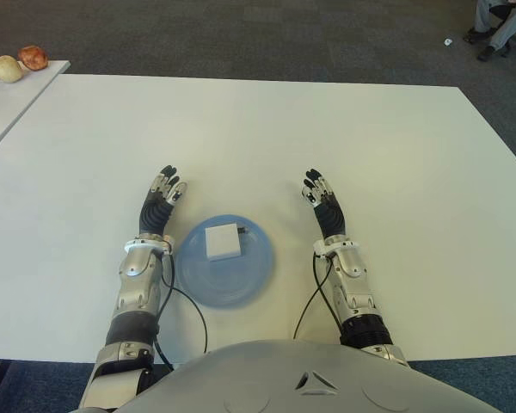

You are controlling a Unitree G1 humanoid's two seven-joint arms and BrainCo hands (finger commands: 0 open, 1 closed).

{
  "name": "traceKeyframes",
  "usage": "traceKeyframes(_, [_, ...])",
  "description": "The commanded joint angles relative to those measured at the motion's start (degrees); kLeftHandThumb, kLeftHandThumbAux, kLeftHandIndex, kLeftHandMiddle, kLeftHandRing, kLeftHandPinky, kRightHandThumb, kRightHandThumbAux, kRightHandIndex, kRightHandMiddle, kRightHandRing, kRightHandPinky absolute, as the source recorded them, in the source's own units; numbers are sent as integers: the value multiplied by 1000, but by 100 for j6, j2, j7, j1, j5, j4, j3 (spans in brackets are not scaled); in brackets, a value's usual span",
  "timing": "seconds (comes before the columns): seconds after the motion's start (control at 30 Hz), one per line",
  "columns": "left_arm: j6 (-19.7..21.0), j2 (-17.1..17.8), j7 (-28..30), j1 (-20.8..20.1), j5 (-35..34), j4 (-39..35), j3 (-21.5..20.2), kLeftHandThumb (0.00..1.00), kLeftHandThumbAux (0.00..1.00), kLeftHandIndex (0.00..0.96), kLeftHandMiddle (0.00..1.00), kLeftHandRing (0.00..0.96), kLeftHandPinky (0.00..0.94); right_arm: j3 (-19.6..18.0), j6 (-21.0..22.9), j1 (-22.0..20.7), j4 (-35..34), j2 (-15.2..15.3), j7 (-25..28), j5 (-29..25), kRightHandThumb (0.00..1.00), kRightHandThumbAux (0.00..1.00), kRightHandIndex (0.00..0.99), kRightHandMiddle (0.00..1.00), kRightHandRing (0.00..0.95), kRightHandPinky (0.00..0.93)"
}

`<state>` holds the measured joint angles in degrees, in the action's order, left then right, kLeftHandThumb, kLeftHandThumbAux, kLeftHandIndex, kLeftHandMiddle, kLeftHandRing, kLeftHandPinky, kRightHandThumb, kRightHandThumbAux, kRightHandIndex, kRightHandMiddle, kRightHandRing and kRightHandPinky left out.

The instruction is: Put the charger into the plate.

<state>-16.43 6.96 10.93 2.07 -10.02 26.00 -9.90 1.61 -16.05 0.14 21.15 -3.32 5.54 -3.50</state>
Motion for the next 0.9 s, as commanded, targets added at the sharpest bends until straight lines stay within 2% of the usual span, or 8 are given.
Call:
traceKeyframes(0.03, [418,-98,-92,301,136,285,112,0,545,0,35,13,22,32,256,140,156,-72,-20,3,0,494,30,34,13,30])
traceKeyframes(0.9, [296,-111,-57,352,164,254,116,0,541,0,39,12,16,14,119,96,303,-89,36,-65,0,492,49,52,34,65])
